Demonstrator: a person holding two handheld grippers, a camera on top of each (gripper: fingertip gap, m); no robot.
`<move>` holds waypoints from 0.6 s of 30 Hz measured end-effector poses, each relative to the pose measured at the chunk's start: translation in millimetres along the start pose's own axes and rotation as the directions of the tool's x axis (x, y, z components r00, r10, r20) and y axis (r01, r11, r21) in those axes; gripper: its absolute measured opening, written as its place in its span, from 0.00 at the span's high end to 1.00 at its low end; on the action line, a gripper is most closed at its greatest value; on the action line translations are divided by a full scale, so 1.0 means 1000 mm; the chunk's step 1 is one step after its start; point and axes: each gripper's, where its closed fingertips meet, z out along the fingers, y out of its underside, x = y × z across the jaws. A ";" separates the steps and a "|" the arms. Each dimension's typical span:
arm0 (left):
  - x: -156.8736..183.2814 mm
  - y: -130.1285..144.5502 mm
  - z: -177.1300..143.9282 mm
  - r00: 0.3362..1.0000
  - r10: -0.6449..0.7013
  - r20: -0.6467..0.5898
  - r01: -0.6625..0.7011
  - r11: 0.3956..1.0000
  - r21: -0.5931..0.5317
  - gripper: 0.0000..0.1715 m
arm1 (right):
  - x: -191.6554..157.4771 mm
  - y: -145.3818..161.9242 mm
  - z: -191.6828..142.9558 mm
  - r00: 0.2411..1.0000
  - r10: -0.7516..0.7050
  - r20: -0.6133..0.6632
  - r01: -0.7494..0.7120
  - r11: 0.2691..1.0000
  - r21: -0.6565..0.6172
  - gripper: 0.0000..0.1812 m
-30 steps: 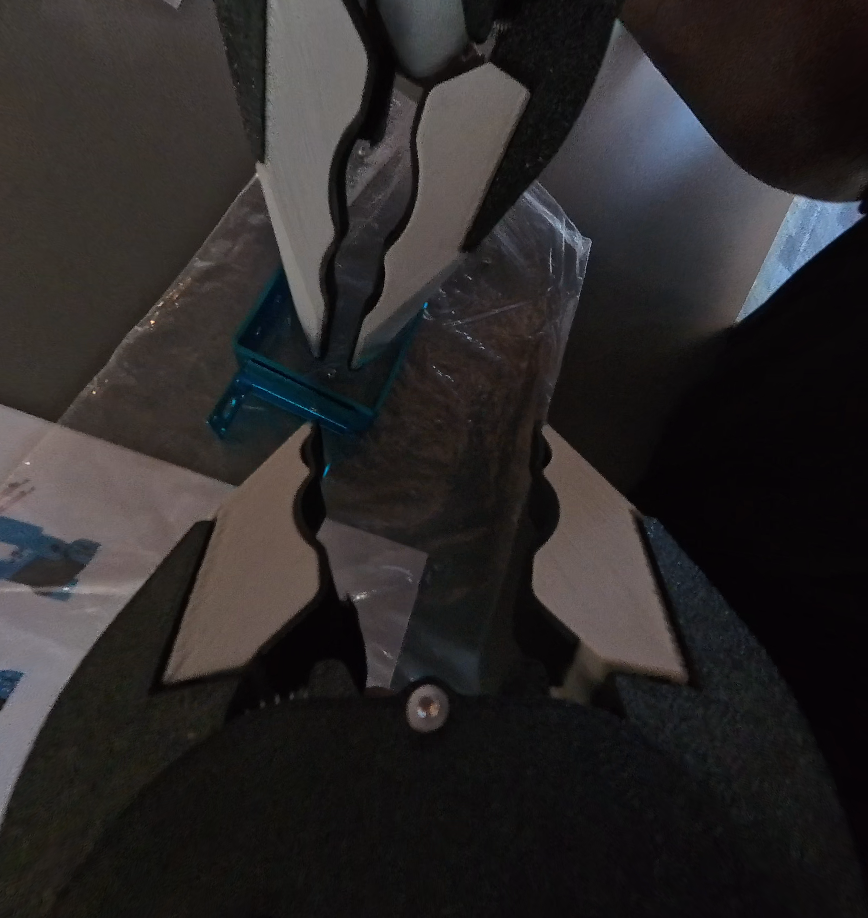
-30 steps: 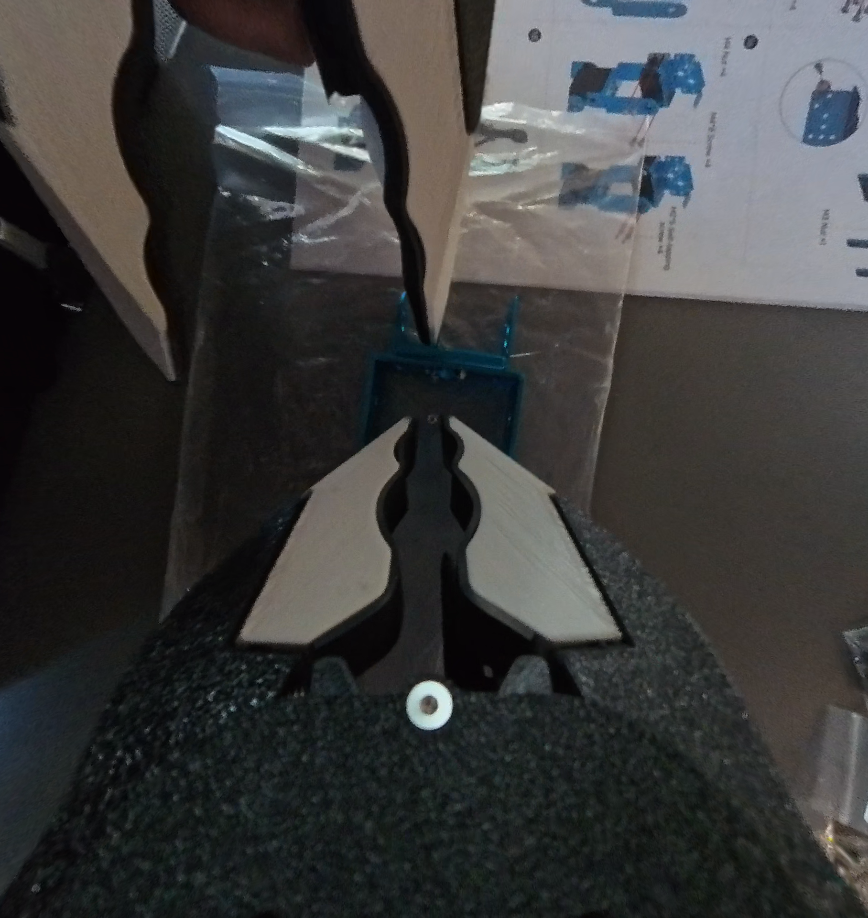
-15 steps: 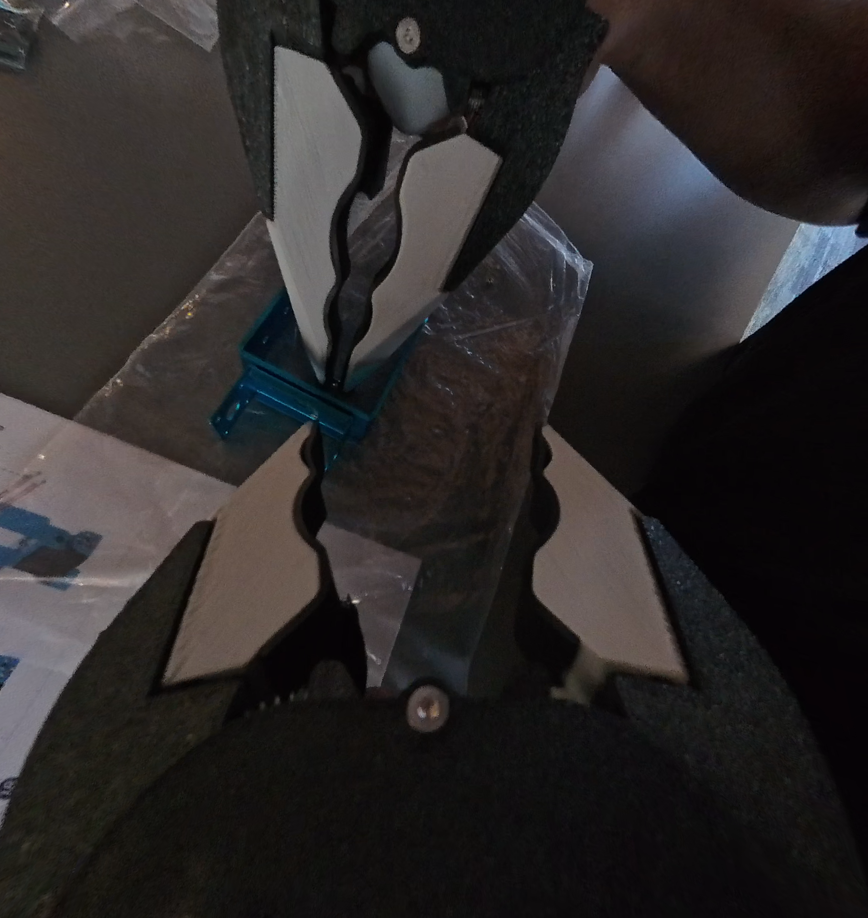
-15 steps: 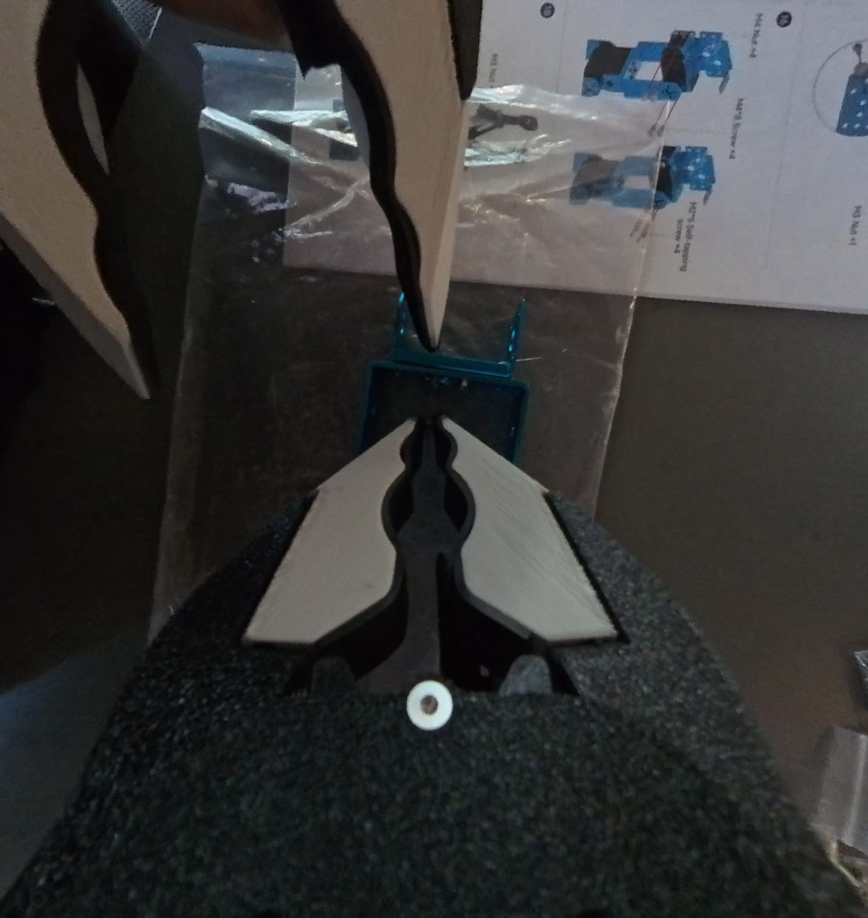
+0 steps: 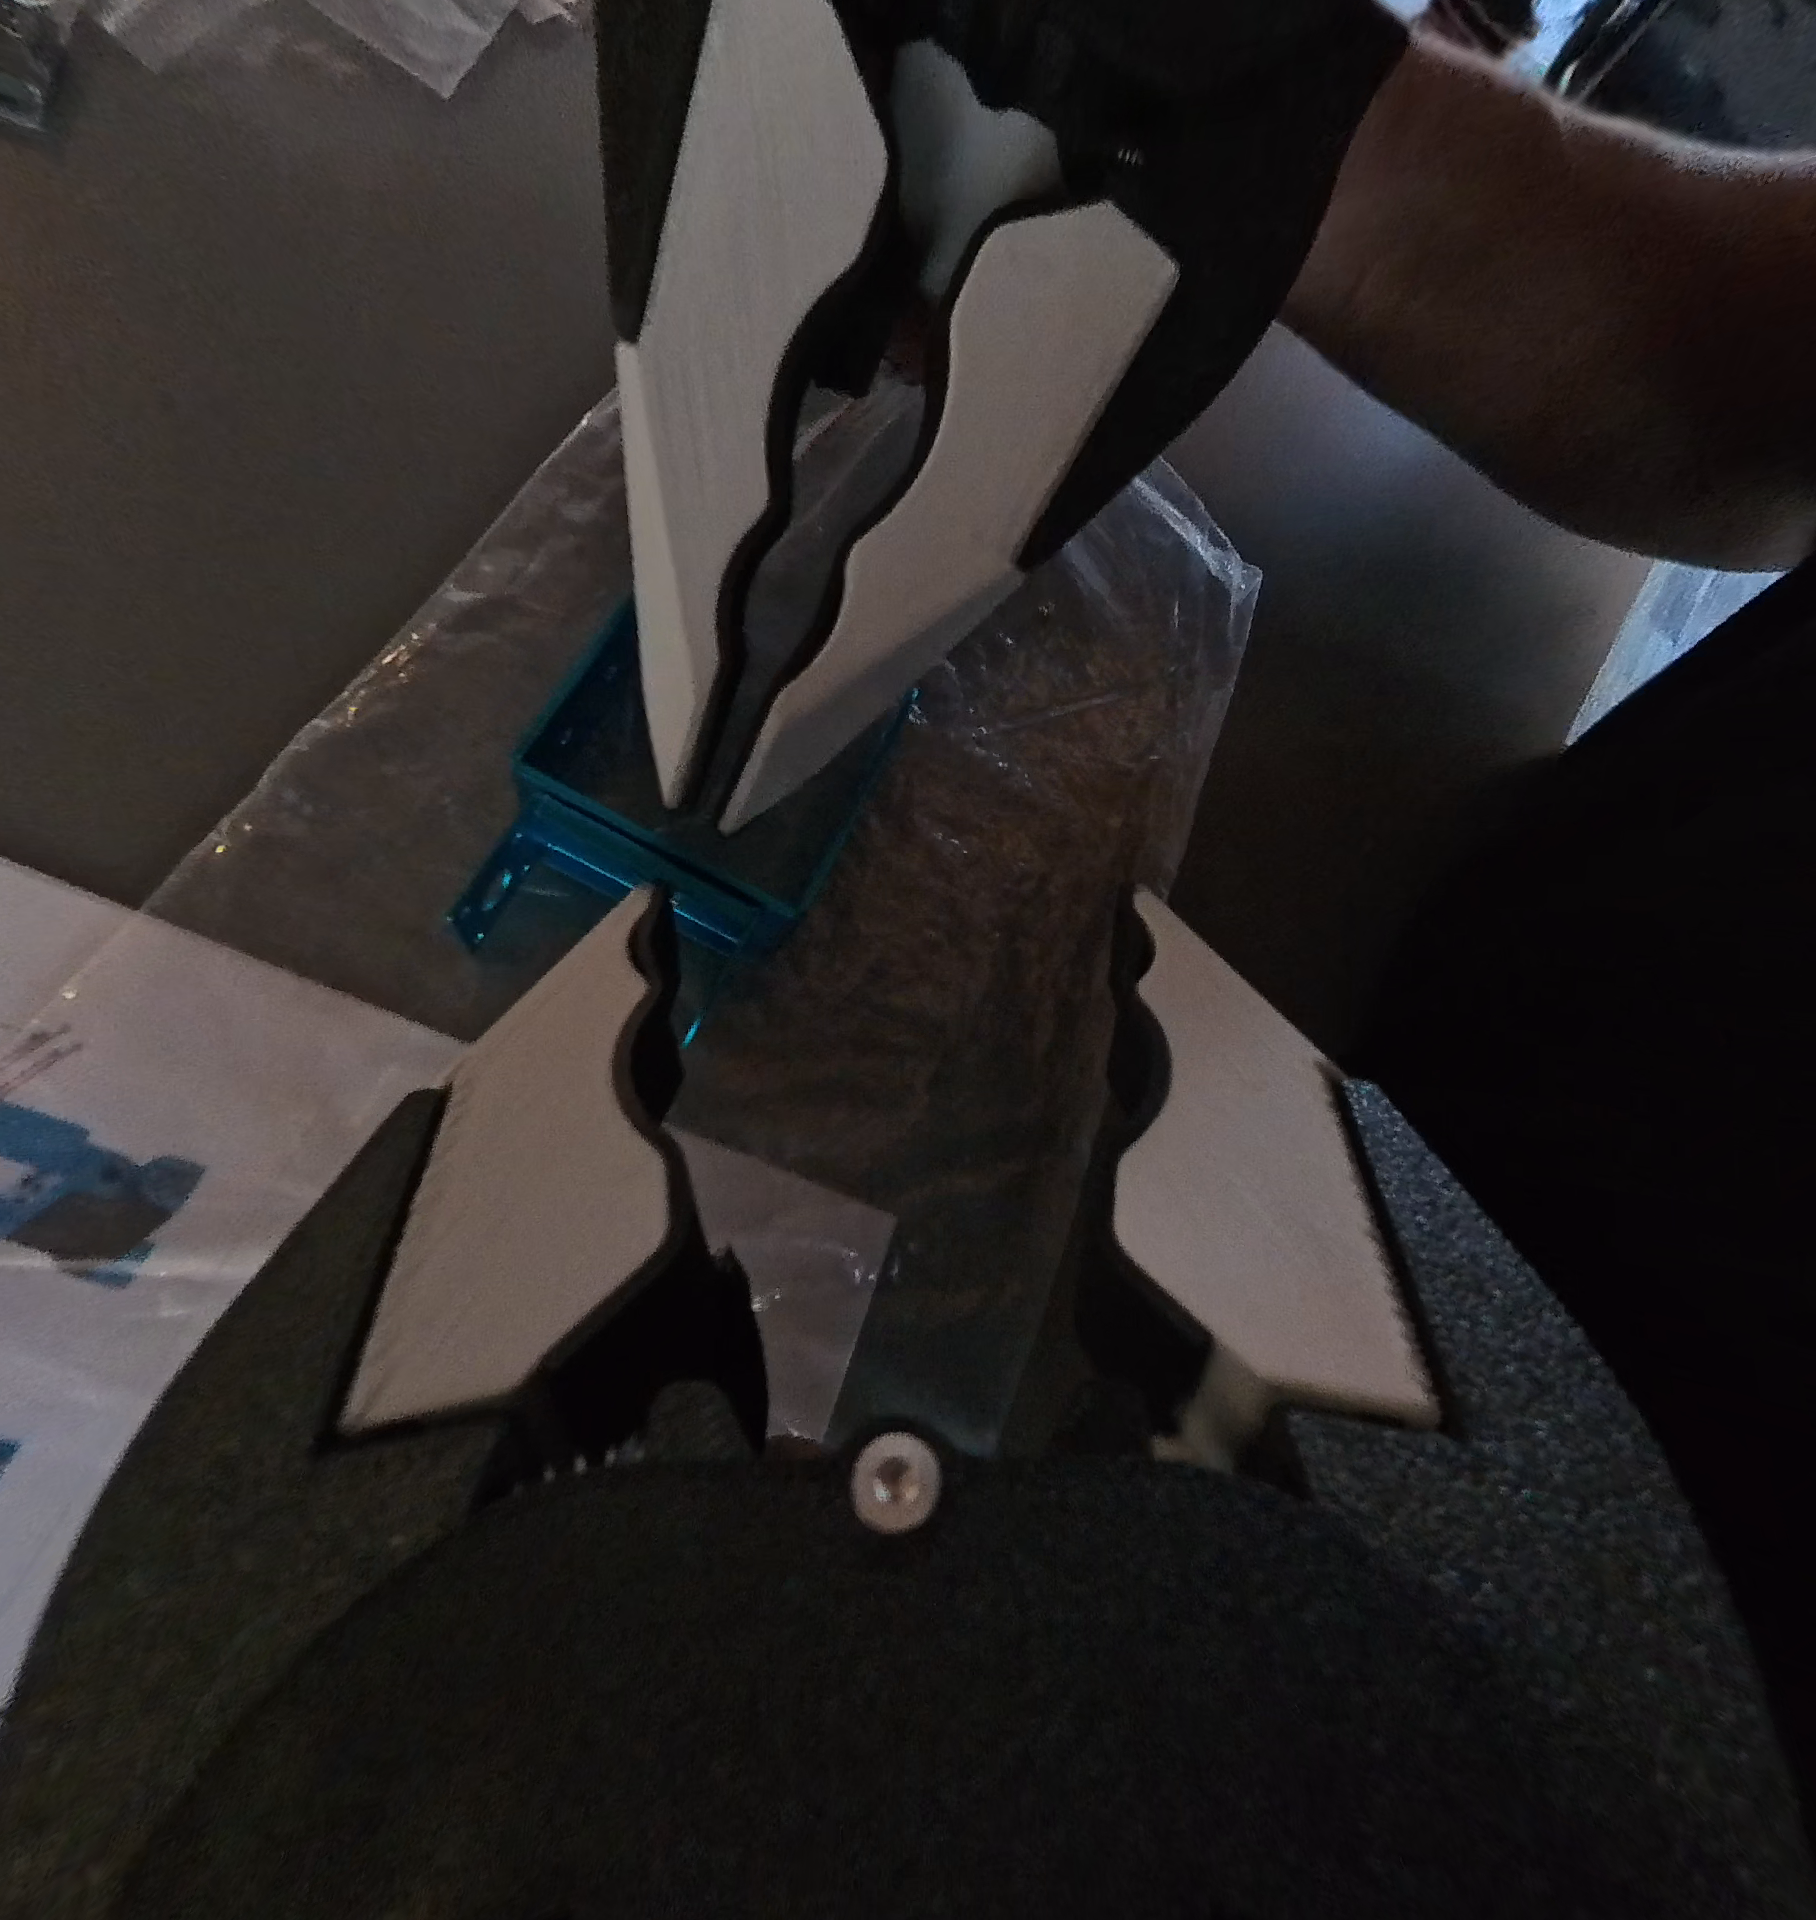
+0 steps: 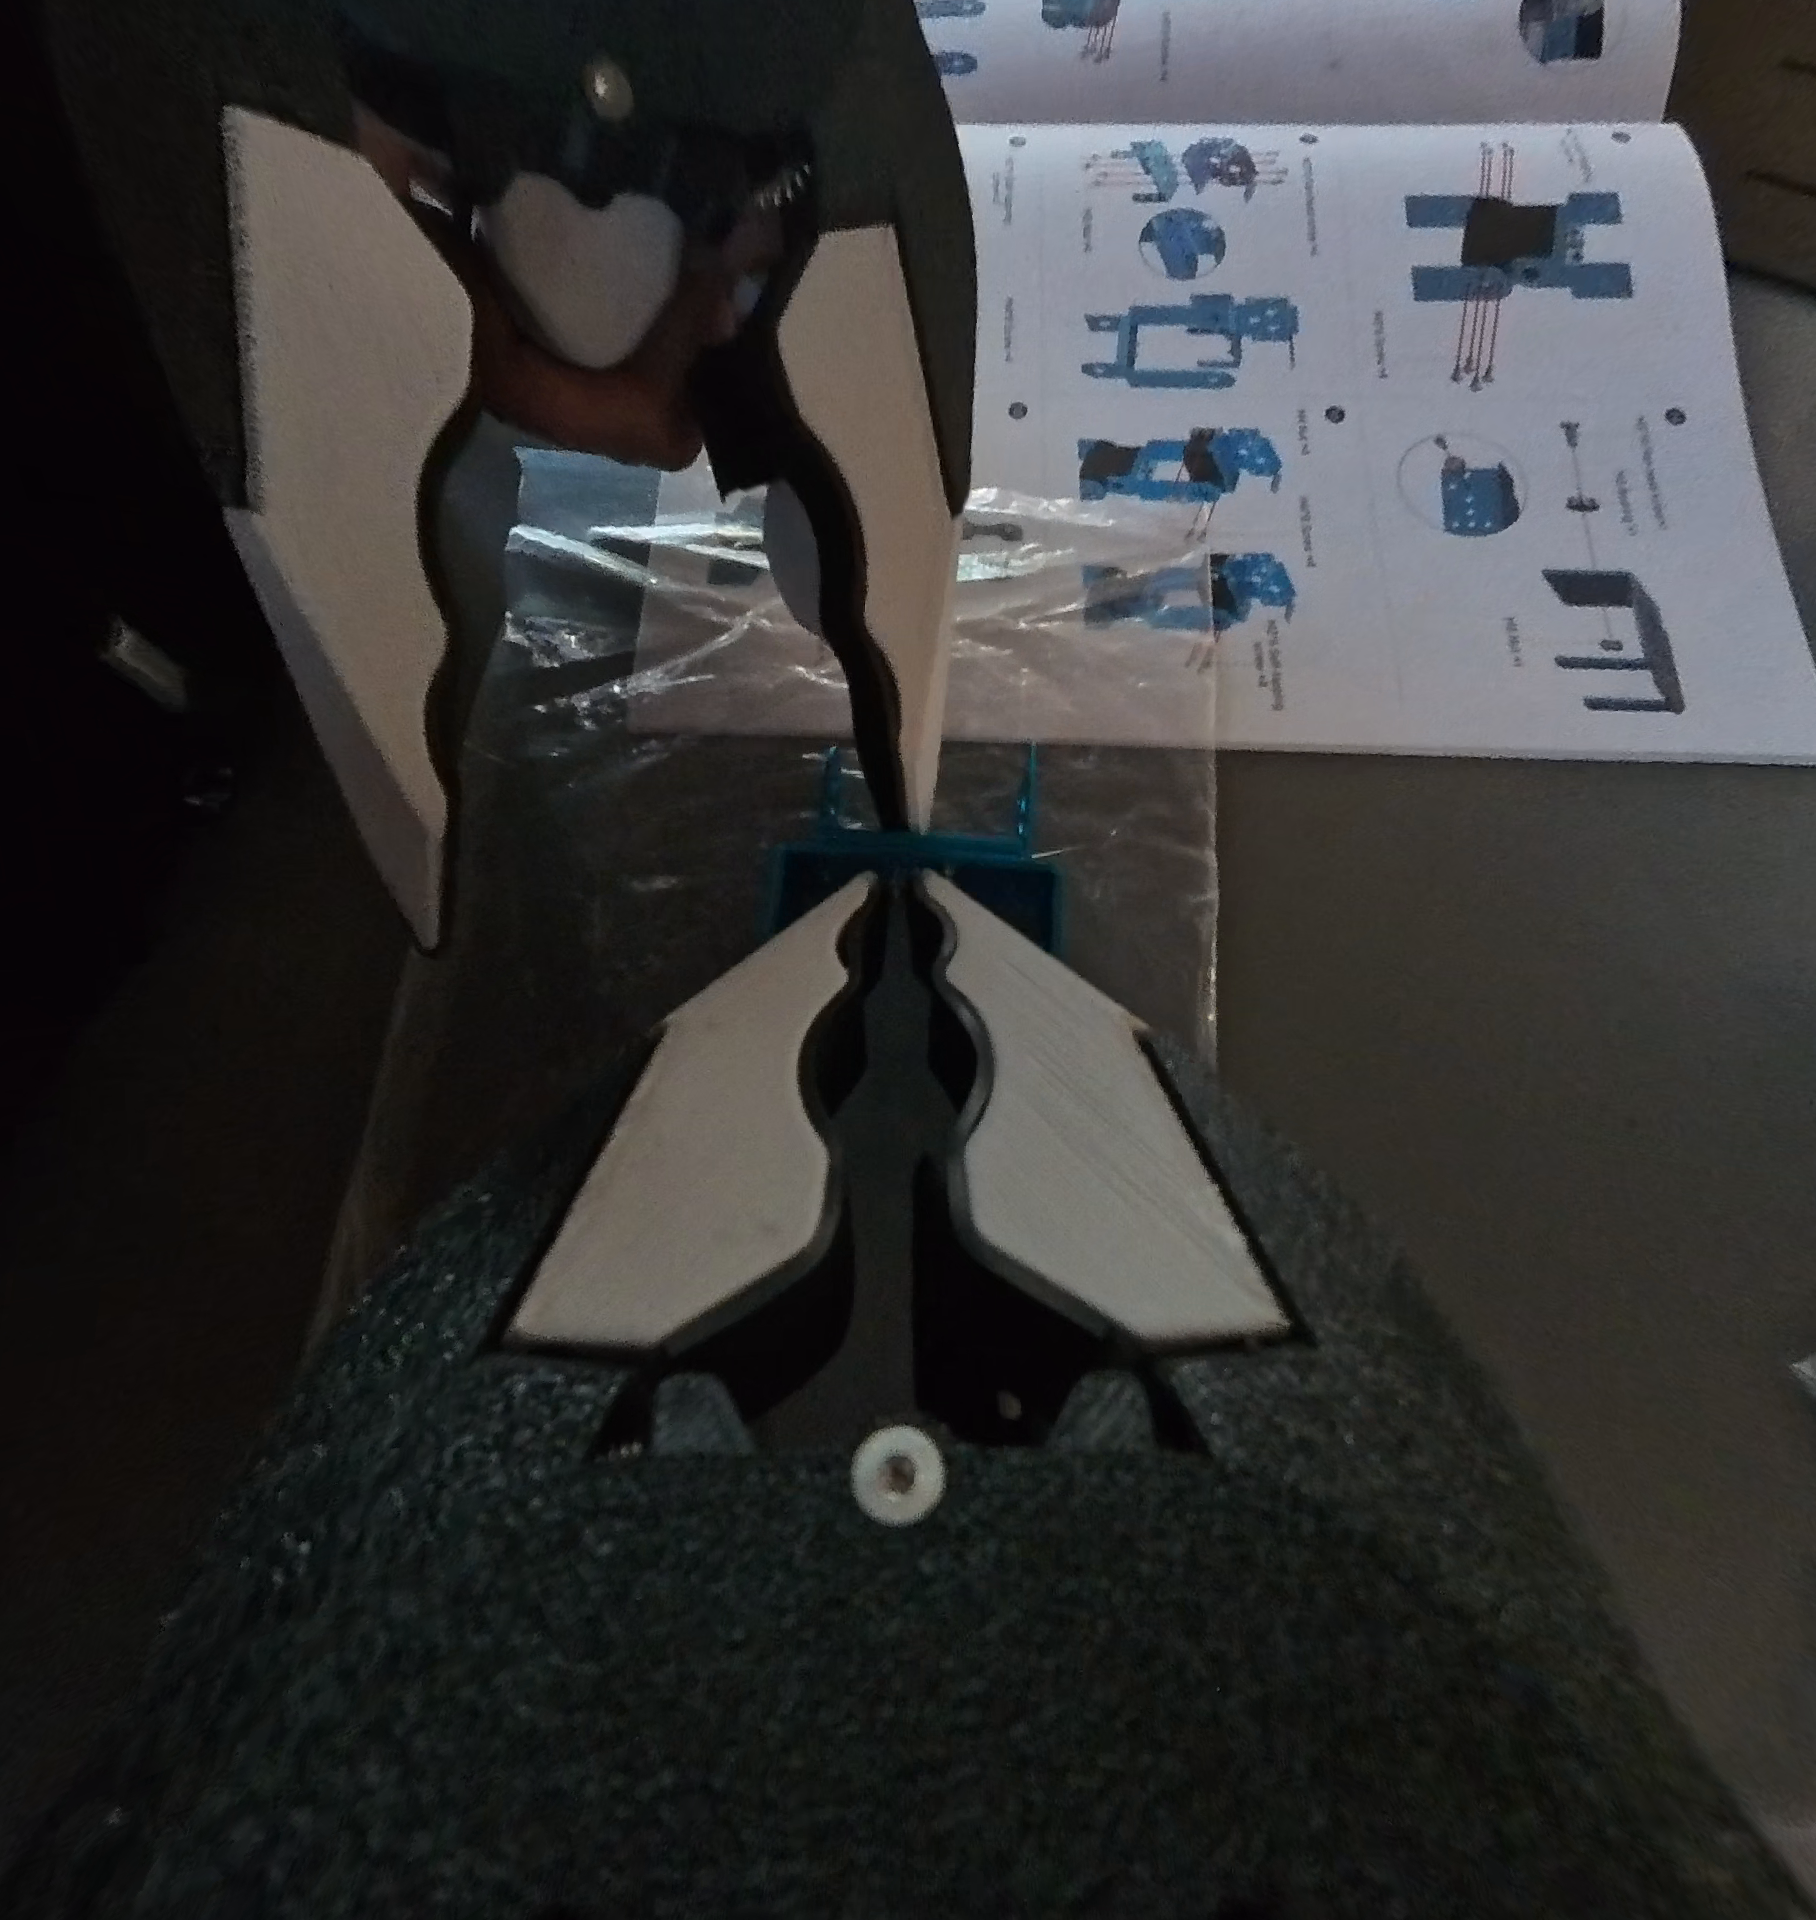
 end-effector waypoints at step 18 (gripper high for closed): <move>0.001 0.001 0.001 1.000 -0.002 0.016 0.002 1.000 -0.020 0.51 | -0.002 0.005 0.008 1.000 0.024 -0.010 -0.024 1.000 0.001 0.98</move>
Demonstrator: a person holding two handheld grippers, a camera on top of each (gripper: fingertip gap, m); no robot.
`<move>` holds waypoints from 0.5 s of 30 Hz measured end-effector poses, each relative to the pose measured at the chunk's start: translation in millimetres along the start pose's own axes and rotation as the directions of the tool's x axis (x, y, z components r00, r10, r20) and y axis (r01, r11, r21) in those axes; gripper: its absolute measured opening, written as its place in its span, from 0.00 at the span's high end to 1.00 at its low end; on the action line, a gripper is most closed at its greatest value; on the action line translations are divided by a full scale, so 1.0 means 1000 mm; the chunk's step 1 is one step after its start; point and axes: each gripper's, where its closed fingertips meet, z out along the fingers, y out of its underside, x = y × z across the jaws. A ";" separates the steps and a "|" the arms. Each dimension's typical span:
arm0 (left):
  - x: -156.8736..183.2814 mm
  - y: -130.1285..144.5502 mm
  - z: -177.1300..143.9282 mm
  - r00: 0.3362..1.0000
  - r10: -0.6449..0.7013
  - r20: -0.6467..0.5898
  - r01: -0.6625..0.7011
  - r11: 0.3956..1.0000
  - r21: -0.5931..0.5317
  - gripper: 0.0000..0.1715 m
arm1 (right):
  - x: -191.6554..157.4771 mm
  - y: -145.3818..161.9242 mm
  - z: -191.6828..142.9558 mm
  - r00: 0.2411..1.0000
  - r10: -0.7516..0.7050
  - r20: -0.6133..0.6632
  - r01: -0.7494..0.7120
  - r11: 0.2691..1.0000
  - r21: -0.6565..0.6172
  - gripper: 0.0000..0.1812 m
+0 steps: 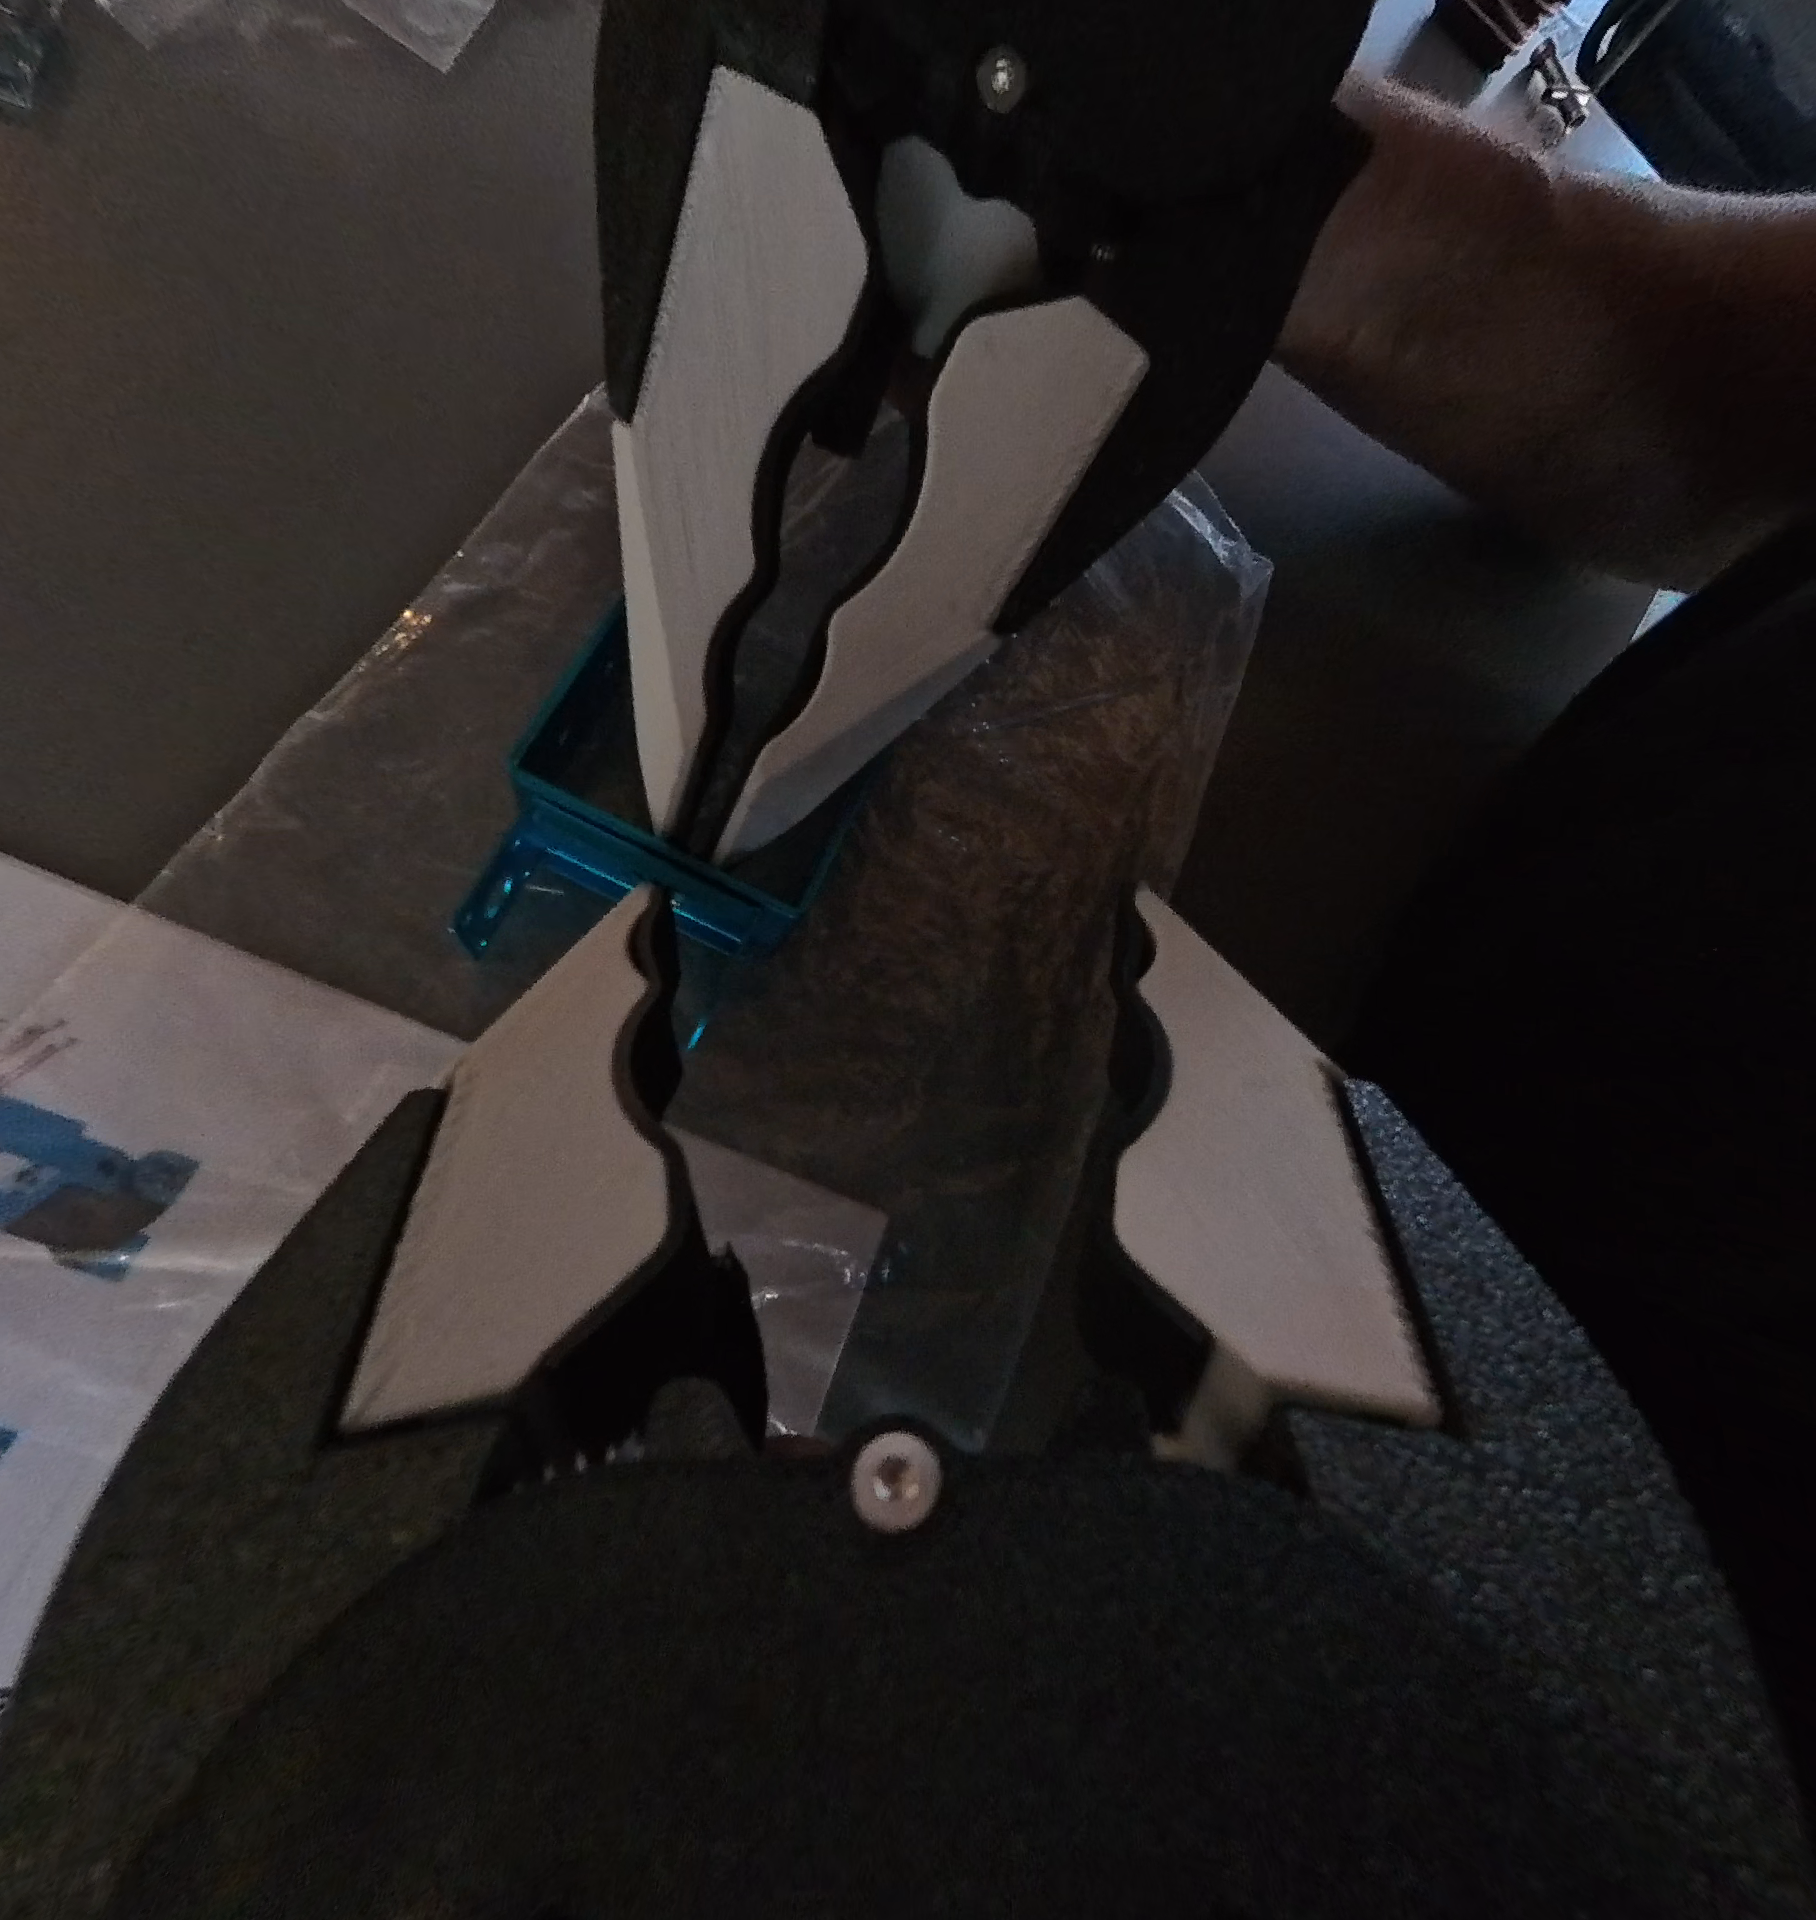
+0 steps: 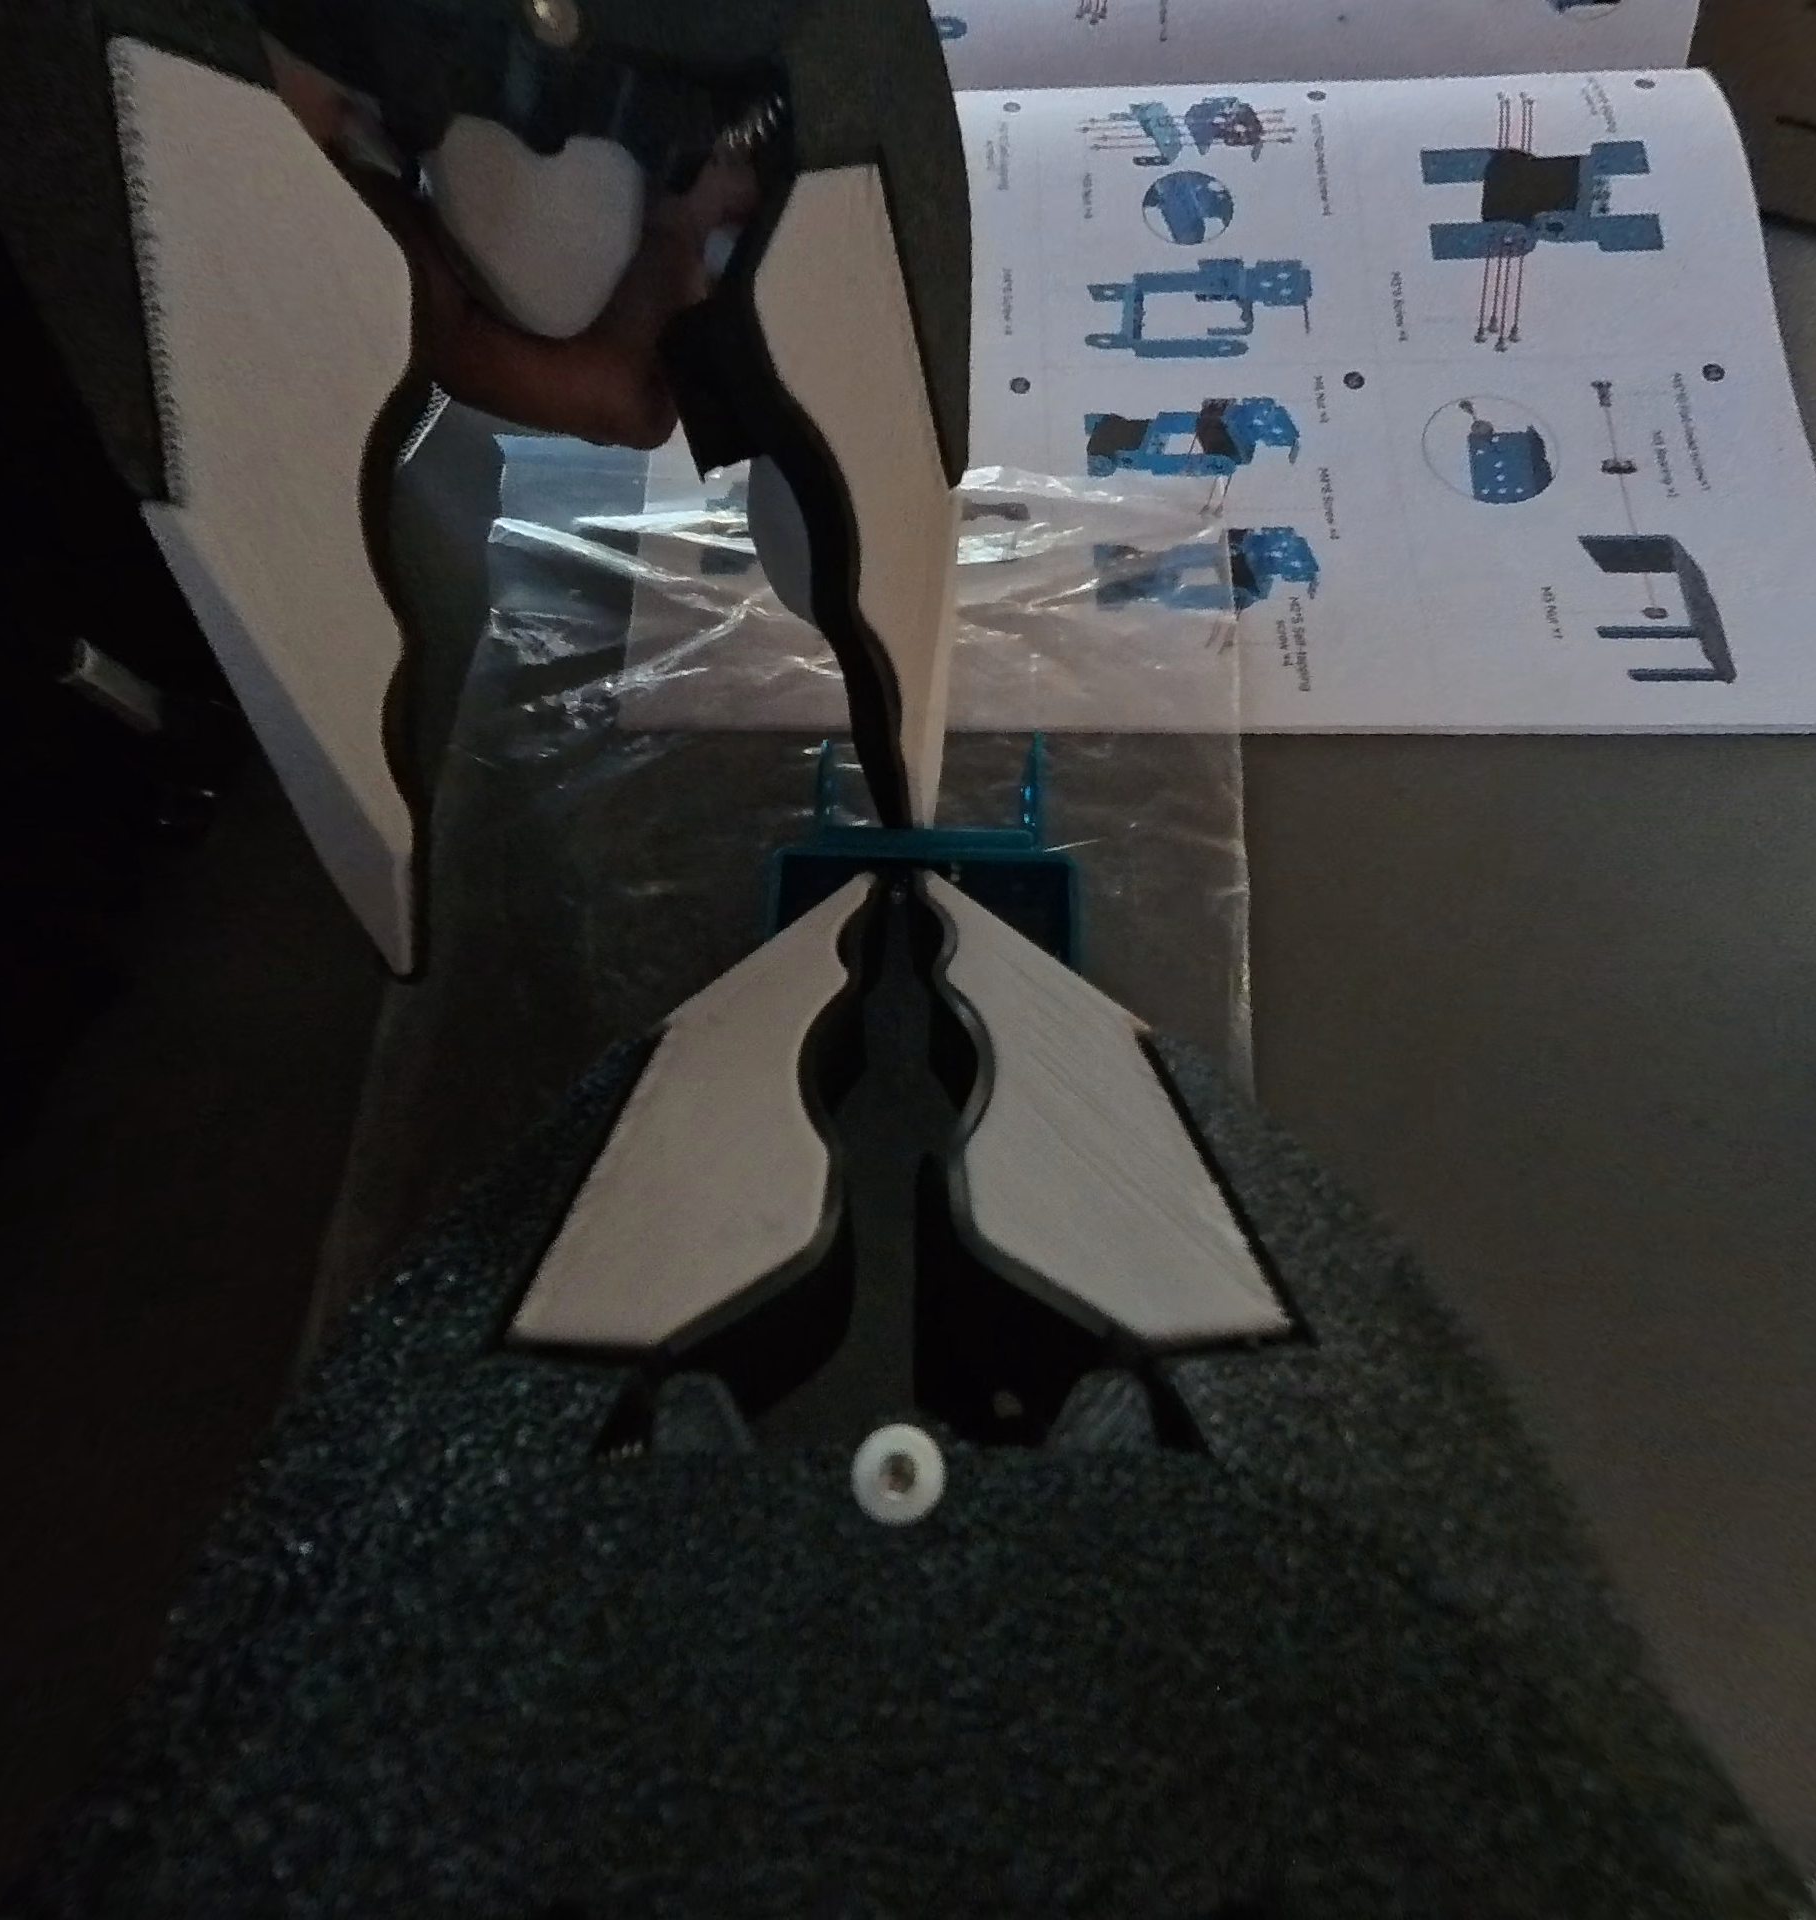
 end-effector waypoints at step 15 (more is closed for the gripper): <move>0.001 0.003 0.001 1.000 0.005 0.012 -0.005 1.000 -0.009 0.51 | -0.003 -0.001 0.001 0.994 0.097 0.058 -0.097 0.995 0.000 0.97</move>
